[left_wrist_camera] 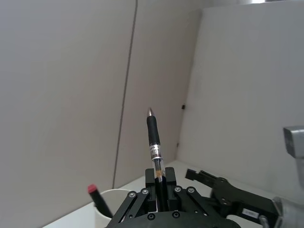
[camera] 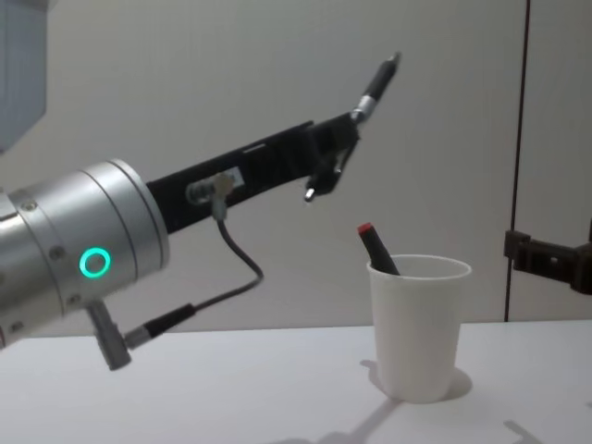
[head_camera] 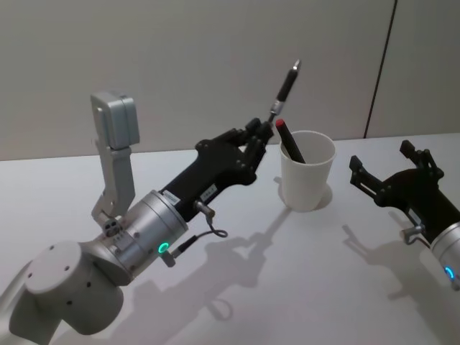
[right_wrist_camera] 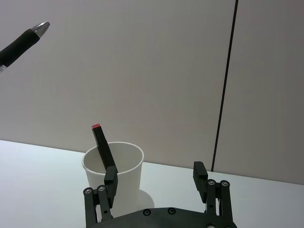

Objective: Place the pen into the pen holder.

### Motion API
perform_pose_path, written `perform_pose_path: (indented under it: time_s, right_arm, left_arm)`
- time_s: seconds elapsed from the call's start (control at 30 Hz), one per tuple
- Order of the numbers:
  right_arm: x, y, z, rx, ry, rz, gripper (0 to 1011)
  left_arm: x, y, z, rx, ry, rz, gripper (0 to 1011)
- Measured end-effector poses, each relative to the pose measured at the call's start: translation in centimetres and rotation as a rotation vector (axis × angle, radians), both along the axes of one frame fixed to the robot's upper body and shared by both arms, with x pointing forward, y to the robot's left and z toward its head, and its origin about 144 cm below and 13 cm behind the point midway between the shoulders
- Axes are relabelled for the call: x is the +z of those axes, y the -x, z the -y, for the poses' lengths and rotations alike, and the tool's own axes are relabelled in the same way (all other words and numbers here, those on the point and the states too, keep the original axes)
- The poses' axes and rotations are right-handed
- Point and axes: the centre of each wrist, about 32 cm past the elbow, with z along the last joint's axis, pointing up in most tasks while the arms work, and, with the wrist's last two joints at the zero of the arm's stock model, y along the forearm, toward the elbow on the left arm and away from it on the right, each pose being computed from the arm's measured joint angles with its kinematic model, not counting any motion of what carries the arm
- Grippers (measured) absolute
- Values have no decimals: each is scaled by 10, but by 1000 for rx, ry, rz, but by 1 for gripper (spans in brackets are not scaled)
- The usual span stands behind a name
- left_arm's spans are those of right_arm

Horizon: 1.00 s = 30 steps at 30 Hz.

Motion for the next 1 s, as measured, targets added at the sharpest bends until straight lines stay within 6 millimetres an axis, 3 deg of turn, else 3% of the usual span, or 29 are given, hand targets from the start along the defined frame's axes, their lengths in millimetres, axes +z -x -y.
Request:
perform_pose_path:
  time_s: [1.0]
  right_arm:
    - [0, 0, 0, 2, -2, 0, 1001]
  left_arm:
    - [-11, -7, 10, -130, -74, -2, 129]
